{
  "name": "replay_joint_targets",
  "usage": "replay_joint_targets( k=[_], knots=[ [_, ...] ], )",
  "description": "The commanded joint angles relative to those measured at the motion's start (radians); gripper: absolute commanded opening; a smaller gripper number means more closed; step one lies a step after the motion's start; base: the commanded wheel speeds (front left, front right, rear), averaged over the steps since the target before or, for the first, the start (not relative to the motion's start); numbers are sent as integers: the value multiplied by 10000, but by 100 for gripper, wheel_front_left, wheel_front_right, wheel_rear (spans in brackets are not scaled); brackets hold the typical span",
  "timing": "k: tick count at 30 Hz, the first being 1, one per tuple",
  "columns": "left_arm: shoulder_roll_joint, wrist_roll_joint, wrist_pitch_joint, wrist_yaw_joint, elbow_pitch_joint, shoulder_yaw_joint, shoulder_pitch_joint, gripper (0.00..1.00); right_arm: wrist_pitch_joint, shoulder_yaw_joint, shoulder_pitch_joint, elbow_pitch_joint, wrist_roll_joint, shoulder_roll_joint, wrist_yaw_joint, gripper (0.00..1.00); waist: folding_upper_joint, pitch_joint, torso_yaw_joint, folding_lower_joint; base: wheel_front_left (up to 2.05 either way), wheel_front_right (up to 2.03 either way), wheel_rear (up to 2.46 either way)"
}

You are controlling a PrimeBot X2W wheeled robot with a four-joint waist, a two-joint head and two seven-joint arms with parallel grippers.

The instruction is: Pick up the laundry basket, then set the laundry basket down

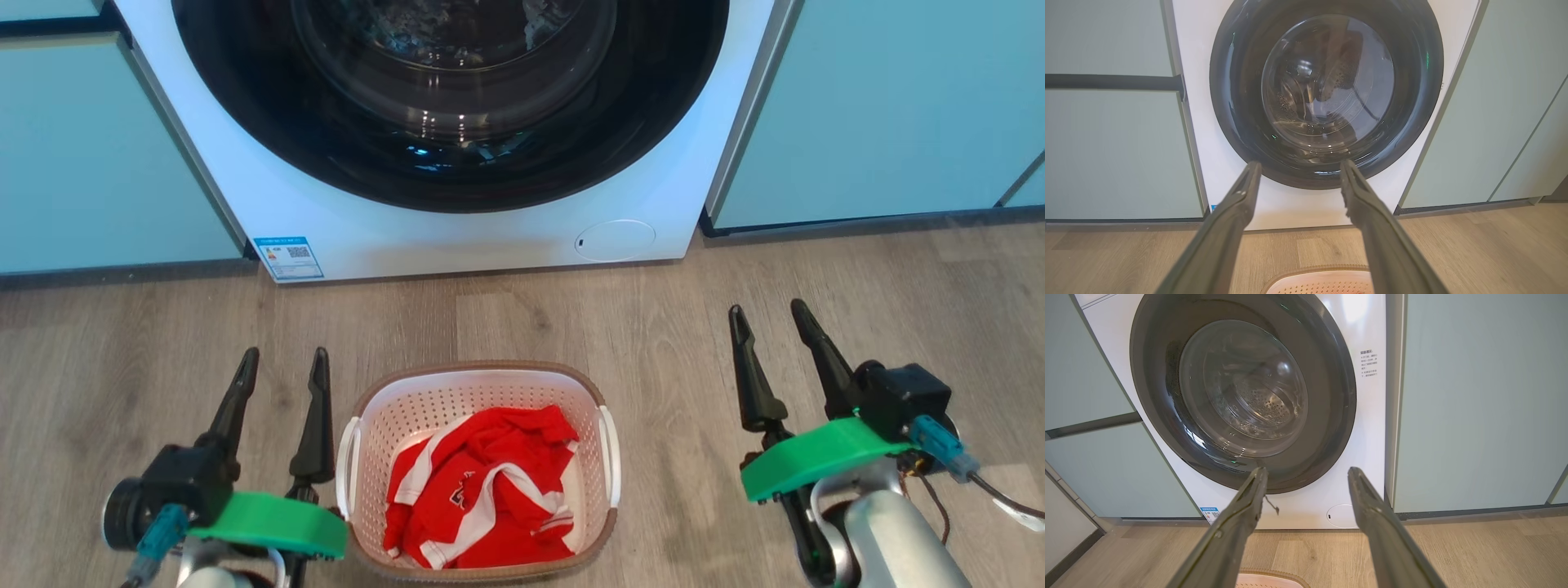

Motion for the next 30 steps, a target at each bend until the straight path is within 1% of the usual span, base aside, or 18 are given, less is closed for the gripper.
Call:
replay_joint_targets(
  k=[1, 14, 30],
  knots=[
    [-46, -132, -51, -11, -414, 306, -370, 100, -120, 146, -208, -390, -96, 91, -17, 100, -1, 18, 6, 1, 0, 0, 0],
    [-48, -408, -51, -48, -347, 330, -377, 100, -120, 184, -202, -385, -130, 91, -17, 100, -1, 62, 13, 1, 0, 0, 0],
    [-48, -486, -51, -52, -221, 400, -332, 100, -120, 232, -205, -336, -212, 91, -17, 100, -1, -82, -7, 1, 0, 0, 0]
  ],
)
